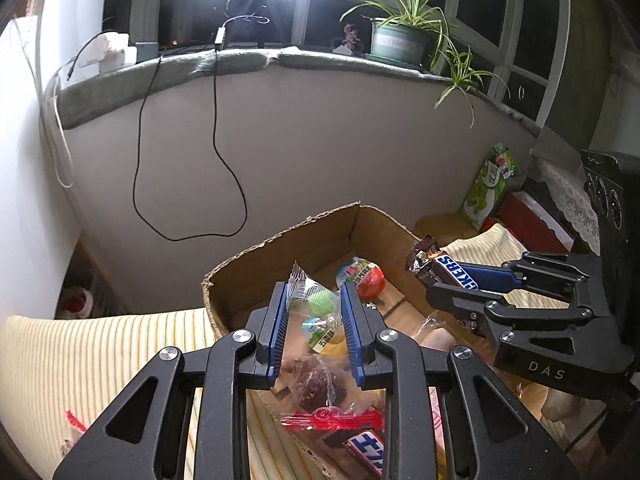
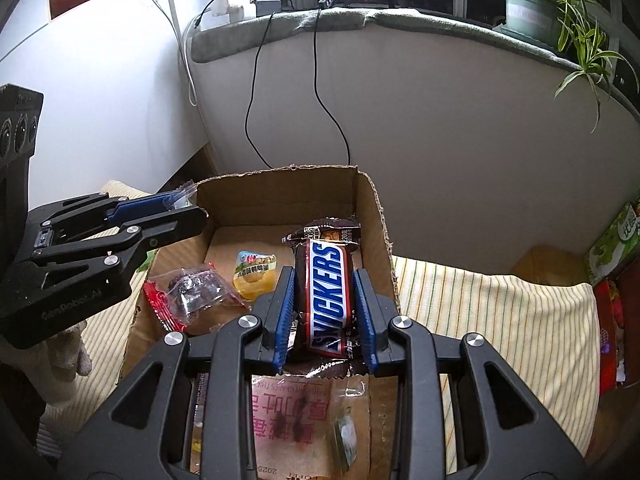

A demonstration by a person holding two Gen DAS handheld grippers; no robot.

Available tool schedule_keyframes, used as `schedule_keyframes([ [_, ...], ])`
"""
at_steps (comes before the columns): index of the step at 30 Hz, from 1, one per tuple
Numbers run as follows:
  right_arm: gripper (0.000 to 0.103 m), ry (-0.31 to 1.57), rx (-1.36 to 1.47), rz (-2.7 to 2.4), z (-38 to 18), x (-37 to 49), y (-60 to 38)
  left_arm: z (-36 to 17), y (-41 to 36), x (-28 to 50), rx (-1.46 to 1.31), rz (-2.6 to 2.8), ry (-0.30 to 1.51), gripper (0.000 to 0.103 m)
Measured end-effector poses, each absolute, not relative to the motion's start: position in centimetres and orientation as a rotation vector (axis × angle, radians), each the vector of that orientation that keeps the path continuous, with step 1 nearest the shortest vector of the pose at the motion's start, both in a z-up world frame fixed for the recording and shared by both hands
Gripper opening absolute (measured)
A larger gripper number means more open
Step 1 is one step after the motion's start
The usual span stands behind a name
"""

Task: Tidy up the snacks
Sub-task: 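Open both tools to drop the wrapper and Snickers into the box, then withdraw both open tools from the box toward the remaining sweets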

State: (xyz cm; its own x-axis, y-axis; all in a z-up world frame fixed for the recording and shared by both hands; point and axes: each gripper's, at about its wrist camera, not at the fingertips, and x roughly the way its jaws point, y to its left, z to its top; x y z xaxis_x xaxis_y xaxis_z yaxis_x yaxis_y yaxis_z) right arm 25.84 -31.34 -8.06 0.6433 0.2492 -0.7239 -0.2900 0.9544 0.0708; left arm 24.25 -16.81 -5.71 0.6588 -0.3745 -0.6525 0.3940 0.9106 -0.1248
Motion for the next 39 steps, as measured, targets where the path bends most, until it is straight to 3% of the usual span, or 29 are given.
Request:
schedule_keyframes([
  [11, 0.03, 0.825, -0.047, 0.305, -8.2, 26.1, -31.6, -5.8, -17.3, 24.2, 0.045, -0.427, 0.732, 0.028],
  [13, 0.03, 0.823, -0.048, 0.305, -8.1, 26.0, -31.7, -5.8, -17.2, 24.2, 0.044, -0.42, 0.73, 0.039],
  [15, 0.03, 0.821, -0.049, 0.3, -8.1, 26.0, -31.7, -5.8, -17.2, 24.2, 0.044, -0.417, 0.728, 0.044],
  [16, 0.034, 0.821, -0.049, 0.298, -8.0, 25.9, -31.8, -5.8, -17.1, 24.2, 0.045, -0.415, 0.725, 0.046],
  [20, 0.066, 0.802, -0.065, 0.291, -7.7, 25.4, -31.9, -5.6, -16.8, 24.1, 0.042, -0.404, 0.717, 0.056],
  [25, 0.083, 0.79, -0.073, 0.28, -7.3, 24.8, -32.1, -5.2, -16.4, 23.8, 0.038, -0.397, 0.71, 0.065],
  [39, 0.086, 0.778, -0.091, 0.294, -5.9, 22.6, -30.5, -3.2, -14.8, 21.1, 0.026, -0.379, 0.667, 0.067],
])
